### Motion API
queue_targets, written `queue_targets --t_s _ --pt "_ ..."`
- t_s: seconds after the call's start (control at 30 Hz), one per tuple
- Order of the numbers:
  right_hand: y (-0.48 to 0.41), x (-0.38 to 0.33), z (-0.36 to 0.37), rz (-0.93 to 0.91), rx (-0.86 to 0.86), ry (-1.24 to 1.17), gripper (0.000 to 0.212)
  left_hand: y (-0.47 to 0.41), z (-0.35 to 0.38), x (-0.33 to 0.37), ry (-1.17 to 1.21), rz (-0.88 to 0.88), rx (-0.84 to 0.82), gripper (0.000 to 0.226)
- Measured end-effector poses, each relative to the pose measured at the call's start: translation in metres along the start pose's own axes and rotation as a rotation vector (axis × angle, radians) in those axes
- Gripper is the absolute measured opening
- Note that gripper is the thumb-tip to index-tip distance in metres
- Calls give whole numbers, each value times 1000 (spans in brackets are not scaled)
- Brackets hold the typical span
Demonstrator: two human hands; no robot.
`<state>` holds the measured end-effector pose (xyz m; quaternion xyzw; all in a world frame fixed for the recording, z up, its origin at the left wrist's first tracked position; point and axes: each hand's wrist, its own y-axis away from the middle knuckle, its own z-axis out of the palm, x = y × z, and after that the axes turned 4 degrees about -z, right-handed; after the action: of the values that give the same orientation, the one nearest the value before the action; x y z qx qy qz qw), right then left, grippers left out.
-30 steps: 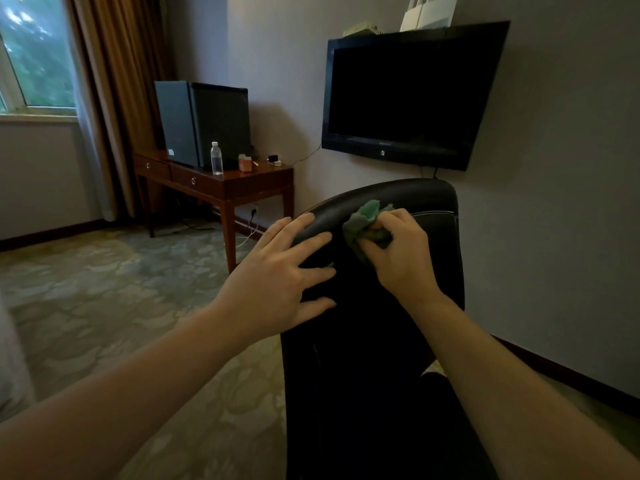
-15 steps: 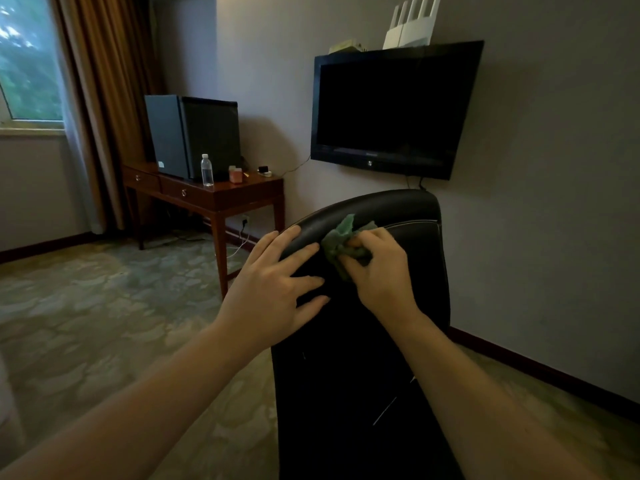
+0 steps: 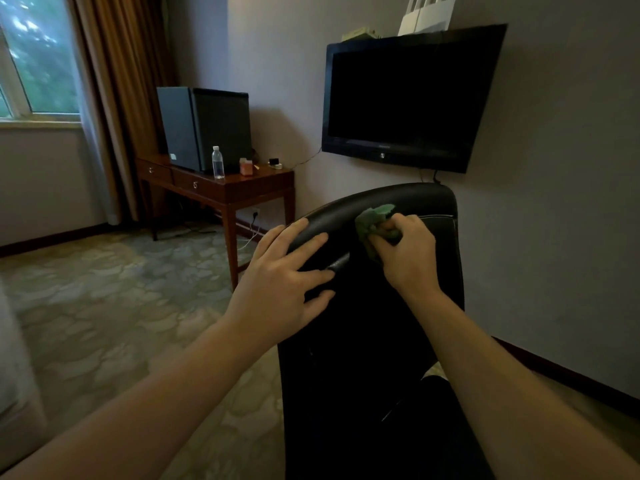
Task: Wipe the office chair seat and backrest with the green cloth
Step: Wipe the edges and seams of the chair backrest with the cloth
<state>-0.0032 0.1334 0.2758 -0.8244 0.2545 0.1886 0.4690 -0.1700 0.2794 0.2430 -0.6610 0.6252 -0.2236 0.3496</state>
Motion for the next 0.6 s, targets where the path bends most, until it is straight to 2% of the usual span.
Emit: queue_targets --t_s 0.13,0.23,0.33,0.47,0.6 --pt "20 -10 8 -154 -60 -20 15 0 -6 2 -76 -22 -78 33" --pt "17 -8 6 -204 -86 6 16 1 -8 5 -98 -27 -83 32" --pt "4 1 0 -161 -88 7 14 1 -5 7 -99 -35 -69 32" --pt "-18 14 -2 11 -26 34 11 -2 0 2 -113 -7 -61 32" --pt "-18 15 -4 43 -1 40 12 -5 4 3 -142 7 -67 36"
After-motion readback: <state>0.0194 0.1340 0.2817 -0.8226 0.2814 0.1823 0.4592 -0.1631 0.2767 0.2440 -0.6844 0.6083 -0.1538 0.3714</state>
